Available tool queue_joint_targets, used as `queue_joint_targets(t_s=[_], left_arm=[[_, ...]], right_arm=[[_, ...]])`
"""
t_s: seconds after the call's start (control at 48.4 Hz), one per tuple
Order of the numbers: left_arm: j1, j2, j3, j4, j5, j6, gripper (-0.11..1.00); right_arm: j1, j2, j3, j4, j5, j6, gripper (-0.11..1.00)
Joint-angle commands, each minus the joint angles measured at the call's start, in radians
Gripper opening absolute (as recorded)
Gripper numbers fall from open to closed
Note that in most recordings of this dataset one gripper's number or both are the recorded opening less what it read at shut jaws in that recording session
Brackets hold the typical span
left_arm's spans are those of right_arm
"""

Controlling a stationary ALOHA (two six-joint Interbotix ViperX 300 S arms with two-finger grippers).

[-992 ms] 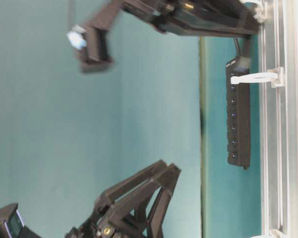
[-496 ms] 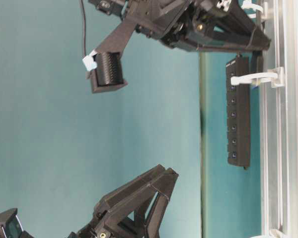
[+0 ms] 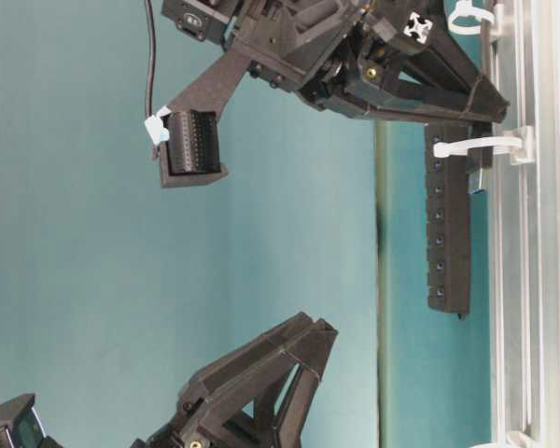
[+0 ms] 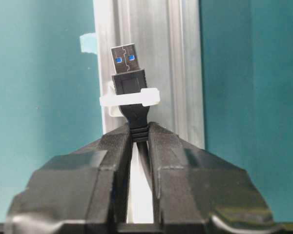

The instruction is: Pass the USB cable through three rings with both arms.

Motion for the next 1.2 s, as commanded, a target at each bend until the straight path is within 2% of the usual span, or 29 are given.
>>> queue_joint_targets(t_s=[0.0,0.207,0.331,0.537,0.785,1.177], left_arm=[[-0.002,-0.014,-0.012,0.003,-0.006,-0.002,0.62],[-0.002,-0.009,-0.002,0.003,-0.012,-0.003,0.62],[-0.002,0.009,0.002,0.003,-0.021,-0.009,0.62],[-0.011,0.077,-0.009,0.003,-0.089,-0.049,0.62],[-0.066,0.184,-0.048,0.003,-0.147,-0.074,0.62],[-0.06,0.387,-0.189,0.003,-0.189,-0.072,0.62]], right_arm=[[0.008,-0.003,-0.025,0.006,-0.026,0.009,-0.07],[0.008,-0.003,-0.025,0.066,-0.115,0.011,-0.07],[0.006,-0.005,-0.023,0.092,-0.117,0.011,-0.07],[0.006,-0.006,-0.023,0.095,-0.112,0.009,-0.07],[0.006,-0.006,-0.023,0.095,-0.089,0.008,-0.07],[0.006,-0.005,-0.023,0.095,-0.089,0.009,-0.07]])
